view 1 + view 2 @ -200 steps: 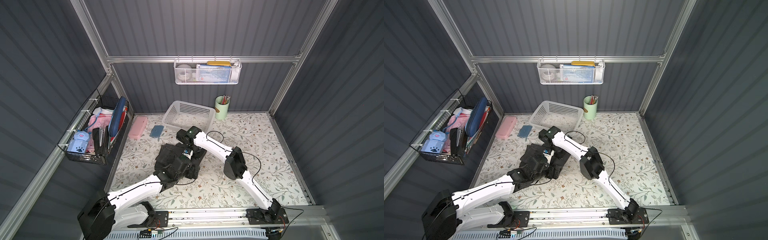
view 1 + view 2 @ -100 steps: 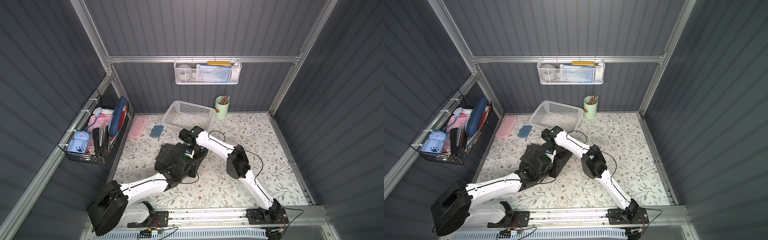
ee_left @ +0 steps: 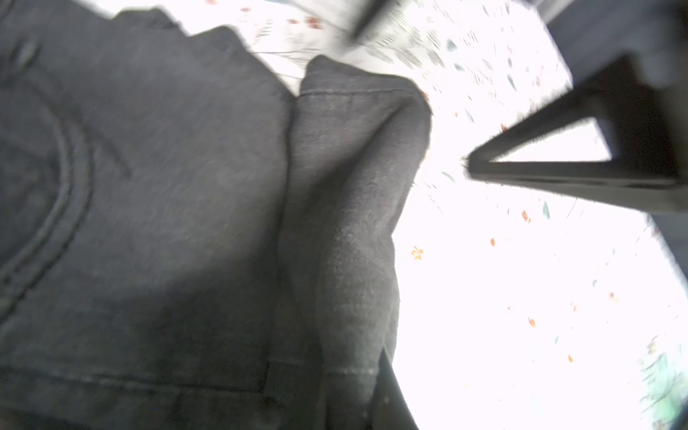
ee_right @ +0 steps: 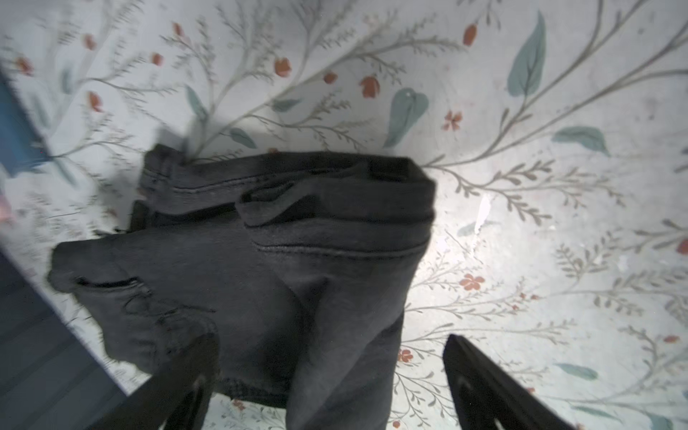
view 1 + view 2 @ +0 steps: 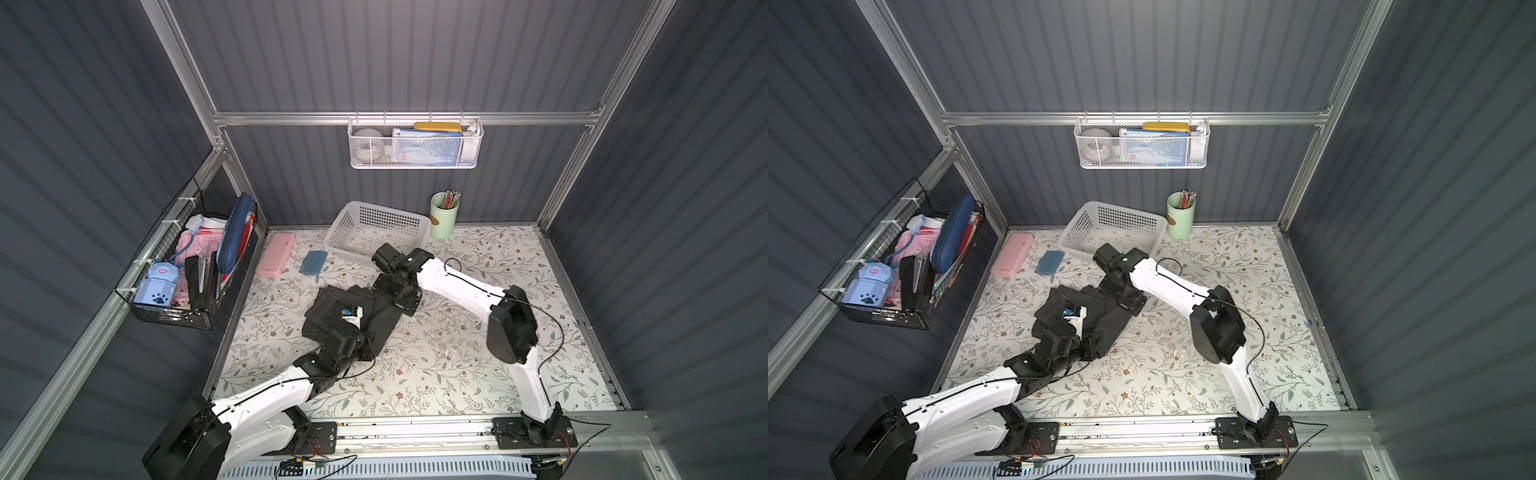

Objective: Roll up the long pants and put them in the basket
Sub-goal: Roll the long pant at the center of the board.

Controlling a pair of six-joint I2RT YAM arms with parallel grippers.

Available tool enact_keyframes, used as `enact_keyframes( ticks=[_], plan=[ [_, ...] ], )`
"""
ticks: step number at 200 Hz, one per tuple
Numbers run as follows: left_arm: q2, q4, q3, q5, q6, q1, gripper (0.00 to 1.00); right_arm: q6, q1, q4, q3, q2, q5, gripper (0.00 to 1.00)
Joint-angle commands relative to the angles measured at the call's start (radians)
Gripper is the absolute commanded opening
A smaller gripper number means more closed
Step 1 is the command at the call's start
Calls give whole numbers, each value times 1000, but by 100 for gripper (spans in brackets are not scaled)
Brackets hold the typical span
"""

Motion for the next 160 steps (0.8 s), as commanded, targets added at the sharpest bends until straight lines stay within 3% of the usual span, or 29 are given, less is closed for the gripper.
enact_keyframes(
  ticks=[1,47,72,90,152,160],
  plan=[
    [27,-19,-63,115,-85,85,0,-88,-35,242,-189,-131,-39,99],
    [195,40,-39,209,-111,146,0,-105,-43,703,-595,-209,-261,99],
    [225,80,-61,257,-125,190,0,-72,-30,1022,-711,-166,-265,99],
    [244,101,-66,282,-124,205,0,-58,-24,1189,-732,-127,-258,99],
    [318,145,-52,351,-97,231,0,-62,-17,1293,-661,9,-298,99],
    [324,148,-53,355,-96,236,0,-62,-17,1295,-654,18,-296,95]
  ],
)
